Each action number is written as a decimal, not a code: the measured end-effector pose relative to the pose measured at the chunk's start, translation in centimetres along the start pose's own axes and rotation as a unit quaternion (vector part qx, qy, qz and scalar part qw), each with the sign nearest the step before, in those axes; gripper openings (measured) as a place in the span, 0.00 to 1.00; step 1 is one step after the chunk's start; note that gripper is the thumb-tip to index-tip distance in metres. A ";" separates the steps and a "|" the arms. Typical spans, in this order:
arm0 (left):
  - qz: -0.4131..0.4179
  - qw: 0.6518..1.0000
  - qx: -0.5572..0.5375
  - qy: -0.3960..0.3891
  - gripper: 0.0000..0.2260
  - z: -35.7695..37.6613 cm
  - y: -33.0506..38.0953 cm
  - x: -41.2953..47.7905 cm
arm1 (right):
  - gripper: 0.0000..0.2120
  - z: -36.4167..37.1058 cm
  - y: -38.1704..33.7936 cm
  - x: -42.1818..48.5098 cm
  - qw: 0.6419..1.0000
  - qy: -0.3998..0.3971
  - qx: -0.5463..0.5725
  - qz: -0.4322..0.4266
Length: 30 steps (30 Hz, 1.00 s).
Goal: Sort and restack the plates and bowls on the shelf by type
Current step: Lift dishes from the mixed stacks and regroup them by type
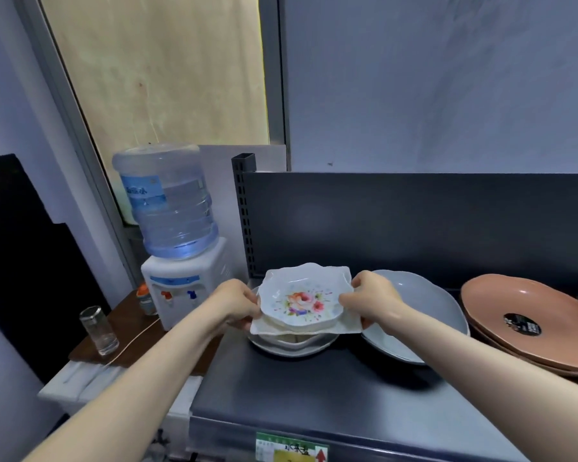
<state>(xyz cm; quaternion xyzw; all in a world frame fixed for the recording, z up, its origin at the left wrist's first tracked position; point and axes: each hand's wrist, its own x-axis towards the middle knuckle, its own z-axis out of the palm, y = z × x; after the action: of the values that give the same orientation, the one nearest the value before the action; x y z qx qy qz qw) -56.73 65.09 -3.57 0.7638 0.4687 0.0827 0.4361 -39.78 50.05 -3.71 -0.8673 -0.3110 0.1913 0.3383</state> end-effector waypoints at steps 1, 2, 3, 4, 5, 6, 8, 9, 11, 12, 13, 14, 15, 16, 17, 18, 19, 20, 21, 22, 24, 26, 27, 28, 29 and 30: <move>0.006 1.000 -0.029 -0.007 0.08 -0.2 0.1 -0.1 | 0.17 -0.3 0.1 0.1 1.000 0.004 0.007 0.000; 0.013 0.998 -0.058 -0.017 0.08 -0.4 0.4 -0.3 | 0.17 -0.7 0.2 0.0 1.000 0.011 0.018 0.000; 0.020 0.996 -0.082 -0.031 0.08 -0.6 0.7 -0.6 | 0.16 -1.2 0.4 0.1 0.999 0.024 0.027 -0.007; 0.030 0.994 -0.100 -0.045 0.08 -0.7 1.2 -0.9 | 0.15 -1.8 0.4 -0.1 0.999 0.041 0.029 -0.014; 0.039 0.991 -0.114 -0.058 0.08 -0.6 1.7 -1.3 | 0.14 -2.5 0.6 -0.2 0.997 0.064 0.022 -0.027; 0.049 0.988 -0.128 -0.070 0.09 -0.4 2.4 -1.8 | 0.14 -3.3 0.8 -0.3 0.995 0.091 0.010 -0.038; 0.075 0.979 -0.164 -0.095 0.09 0.5 3.8 -2.9 | 0.16 -4.8 1.6 -0.6 0.988 0.148 -0.005 -0.050; 0.087 0.973 -0.185 -0.106 0.08 1.2 4.5 -3.4 | 0.15 -5.6 2.2 -0.9 0.984 0.174 -0.005 -0.048; 0.103 0.962 -0.225 -0.120 0.09 3.0 5.9 -4.4 | 0.14 -7.1 3.8 -2.0 0.975 0.219 0.002 -0.032; 0.106 0.956 -0.241 -0.129 0.11 4.1 6.5 -4.8 | 0.13 -7.8 4.6 -2.7 0.971 0.239 0.004 -0.023; 0.106 0.950 -0.258 -0.142 0.12 5.4 7.1 -5.2 | 0.11 -8.6 5.7 -3.4 0.965 0.260 0.003 -0.015; 0.106 0.943 -0.270 -0.160 0.12 6.7 7.6 -5.6 | 0.10 -9.3 6.6 -4.3 0.960 0.279 0.003 -0.003; 0.109 0.938 -0.275 -0.179 0.12 8.1 8.1 -5.9 | 0.09 -10.0 7.7 -5.2 0.955 0.297 0.004 0.009; 0.111 0.934 -0.276 -0.198 0.12 9.4 8.5 -6.2 | 0.09 -10.8 8.7 -6.1 0.949 0.313 0.006 0.023; 0.113 0.929 -0.277 -0.217 0.13 10.8 9.0 -6.5 | 0.08 -11.5 9.8 -6.9 0.944 0.328 0.006 0.036; 0.112 0.924 -0.283 -0.231 0.13 12.1 9.4 -6.8 | 0.08 -12.3 10.9 -7.8 0.938 0.343 0.007 0.048; 0.111 0.919 -0.291 -0.243 0.12 13.4 9.8 -7.2 | 0.07 -13.0 11.9 -8.7 0.932 0.358 0.008 0.055; 0.111 0.913 -0.299 -0.252 0.11 14.8 10.2 -7.8 | 0.07 -13.8 12.9 -9.6 0.926 0.372 0.007 0.060; 0.113 0.909 -0.306 -0.260 0.10 16.1 10.7 -8.5 | 0.07 -14.6 13.9 -10.4 0.921 0.385 0.004 0.066; 0.115 0.905 -0.309 -0.269 0.10 17.5 11.3 -9.3 | 0.07 -15.5 14.9 -11.2 0.915 0.395 -0.002 0.074; 0.115 0.897 -0.315 -0.286 0.09 20.0 12.5 -11.0 | 0.08 -17.3 17.0 -12.5 0.906 0.411 -0.014 0.097; 0.118 0.890 -0.321 -0.302 0.09 22.3 14.0 -12.5 | 0.06 -19.2 19.4 -13.7 0.894 0.431 -0.027 0.116; 0.123 0.887 -0.321 -0.307 0.11 23.4 14.8 -13.3 | 0.06 -20.0 20.7 -14.2 0.887 0.443 -0.037 0.122; 0.129 0.884 -0.324 -0.310 0.13 24.5 15.6 -14.0 | 0.06 -20.7 22.0 -14.7 0.882 0.452 -0.048 0.127; 0.135 0.882 -0.328 -0.311 0.16 25.6 16.4 -14.7 | 0.07 -21.5 23.3 -15.2 0.878 0.457 -0.057 0.131; 0.139 0.881 -0.330 -0.310 0.17 26.8 17.3 -15.5 | 0.07 -22.4 24.5 -15.8 0.875 0.460 -0.065 0.133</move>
<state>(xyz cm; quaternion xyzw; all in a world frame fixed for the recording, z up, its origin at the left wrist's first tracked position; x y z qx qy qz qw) -39.73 33.96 -2.61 0.6198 0.1440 0.0515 0.7697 -29.12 14.85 -3.46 -0.9107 -0.0135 -0.2071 0.3572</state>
